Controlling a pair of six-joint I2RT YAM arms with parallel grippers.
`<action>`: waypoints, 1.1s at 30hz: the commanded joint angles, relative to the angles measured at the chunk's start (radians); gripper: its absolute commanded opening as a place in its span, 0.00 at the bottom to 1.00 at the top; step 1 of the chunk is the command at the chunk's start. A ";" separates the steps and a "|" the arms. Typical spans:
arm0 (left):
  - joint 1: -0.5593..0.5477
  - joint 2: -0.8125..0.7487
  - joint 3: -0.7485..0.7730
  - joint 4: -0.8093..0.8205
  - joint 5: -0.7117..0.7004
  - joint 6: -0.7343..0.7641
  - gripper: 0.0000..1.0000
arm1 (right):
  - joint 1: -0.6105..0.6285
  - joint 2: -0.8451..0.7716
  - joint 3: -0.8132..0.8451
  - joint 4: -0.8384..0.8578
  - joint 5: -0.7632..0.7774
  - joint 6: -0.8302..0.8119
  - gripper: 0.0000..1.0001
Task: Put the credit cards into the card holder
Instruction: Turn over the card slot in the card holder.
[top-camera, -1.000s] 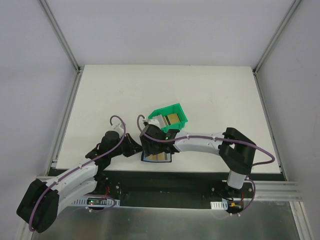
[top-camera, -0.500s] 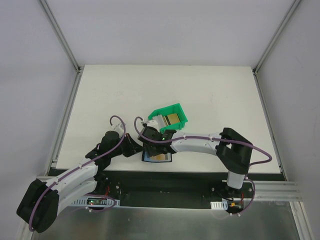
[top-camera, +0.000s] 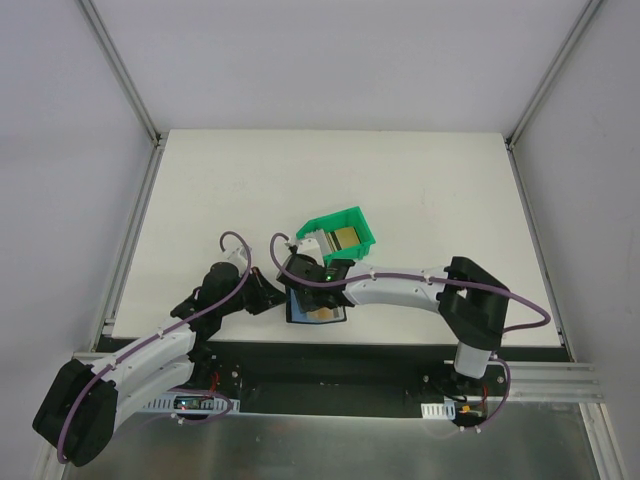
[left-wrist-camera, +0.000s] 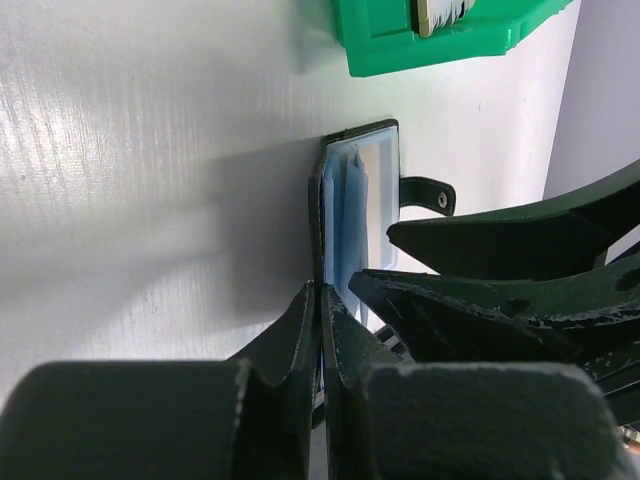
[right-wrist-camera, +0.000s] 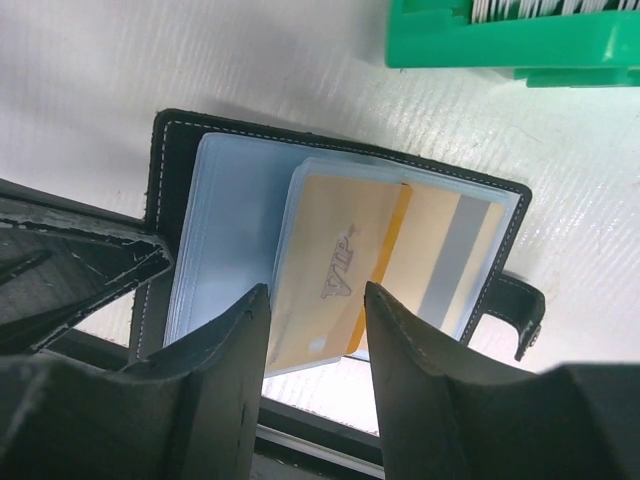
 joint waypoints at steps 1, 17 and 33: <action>0.008 -0.014 -0.015 0.027 -0.004 -0.016 0.00 | 0.021 -0.054 0.042 -0.083 0.079 -0.021 0.45; 0.008 0.011 -0.025 0.029 -0.017 -0.021 0.00 | 0.030 -0.086 0.044 -0.101 0.105 -0.023 0.27; 0.008 0.029 -0.031 0.035 -0.025 -0.022 0.00 | 0.025 -0.169 -0.066 -0.066 0.143 0.011 0.22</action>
